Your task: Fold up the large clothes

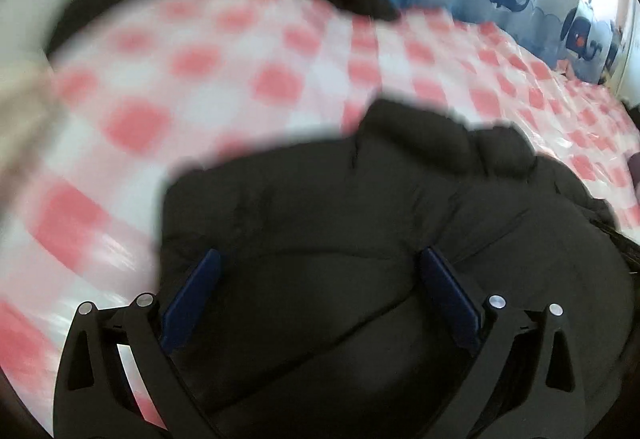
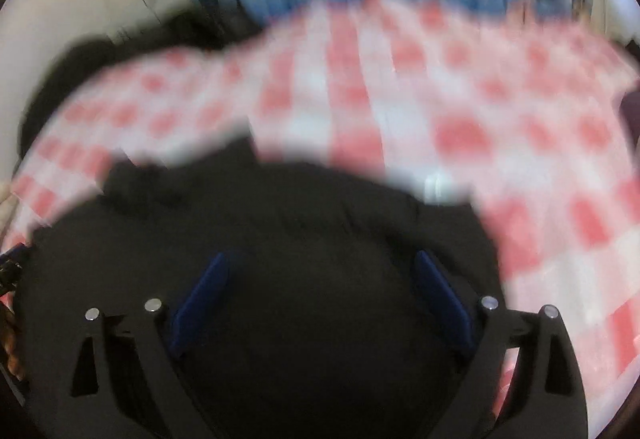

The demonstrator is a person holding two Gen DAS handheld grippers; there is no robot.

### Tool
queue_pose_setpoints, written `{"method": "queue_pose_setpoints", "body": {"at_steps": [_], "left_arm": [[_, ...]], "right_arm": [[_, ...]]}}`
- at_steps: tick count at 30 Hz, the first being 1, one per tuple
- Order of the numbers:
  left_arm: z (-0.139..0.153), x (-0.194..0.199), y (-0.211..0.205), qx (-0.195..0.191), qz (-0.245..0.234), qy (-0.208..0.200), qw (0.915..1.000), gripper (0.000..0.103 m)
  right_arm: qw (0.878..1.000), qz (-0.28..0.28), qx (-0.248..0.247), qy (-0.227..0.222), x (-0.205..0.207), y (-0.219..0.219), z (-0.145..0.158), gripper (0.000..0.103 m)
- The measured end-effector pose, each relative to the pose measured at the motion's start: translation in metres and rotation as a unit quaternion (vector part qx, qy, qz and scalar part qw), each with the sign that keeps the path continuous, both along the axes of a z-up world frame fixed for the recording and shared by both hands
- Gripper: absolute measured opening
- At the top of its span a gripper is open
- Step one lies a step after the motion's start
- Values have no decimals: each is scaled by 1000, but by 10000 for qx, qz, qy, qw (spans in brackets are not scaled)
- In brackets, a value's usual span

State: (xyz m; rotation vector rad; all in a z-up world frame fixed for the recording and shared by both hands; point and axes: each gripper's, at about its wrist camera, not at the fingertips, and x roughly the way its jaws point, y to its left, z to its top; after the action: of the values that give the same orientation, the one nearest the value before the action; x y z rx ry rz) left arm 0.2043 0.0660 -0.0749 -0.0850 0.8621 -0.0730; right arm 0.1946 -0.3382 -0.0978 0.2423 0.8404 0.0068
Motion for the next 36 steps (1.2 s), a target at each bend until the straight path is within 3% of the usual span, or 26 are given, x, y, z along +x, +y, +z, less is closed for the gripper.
{"method": "queue_pose_setpoints", "body": {"at_steps": [2, 4, 7, 10, 12, 13, 16, 18, 21, 25, 29, 33, 36], "left_arm": [[2, -1, 6, -107, 121, 77, 9998, 96], [12, -12, 4, -17, 137, 96, 9999, 96], [30, -44, 5, 7, -29, -77, 10000, 96], [30, -76, 16, 221, -39, -18, 9997, 96], [17, -88, 31, 267, 152, 381, 9988, 96], [13, -97, 42, 147, 262, 600, 9977, 96], [19, -129, 73, -254, 591, 697, 9955, 96], [25, -153, 88, -166, 686, 639, 9955, 96], [30, -179, 102, -83, 797, 668, 9945, 96], [28, -212, 117, -304, 1070, 755, 9909, 96], [26, -245, 122, -661, 1103, 849, 9881, 96], [42, -282, 133, -712, 957, 812, 9895, 96], [50, -309, 153, -1053, 901, 919, 9861, 96]], "right_arm": [[9985, -30, 525, 168, 6, -15, -9, 91], [9986, -21, 490, 204, 0, -15, 2, 90], [9957, 28, 861, -339, -46, -20, 34, 90], [9964, 75, 672, -520, -87, -22, 44, 95], [9966, 54, 619, 543, -86, -31, 10, 96], [9903, 71, 1061, 891, -87, -42, -6, 96], [9851, -449, 1573, 523, -112, -66, 12, 95], [9785, -422, 2012, 180, -138, -75, 30, 95], [9779, -250, 2056, 272, -175, -80, 38, 95], [9611, -500, 2689, 396, -230, -102, 25, 95], [9227, -844, 3717, 577, -289, -128, 2, 95], [9108, -674, 3993, 808, -331, -143, 12, 95], [9041, -403, 4135, 1001, -363, -140, 20, 95]]}}
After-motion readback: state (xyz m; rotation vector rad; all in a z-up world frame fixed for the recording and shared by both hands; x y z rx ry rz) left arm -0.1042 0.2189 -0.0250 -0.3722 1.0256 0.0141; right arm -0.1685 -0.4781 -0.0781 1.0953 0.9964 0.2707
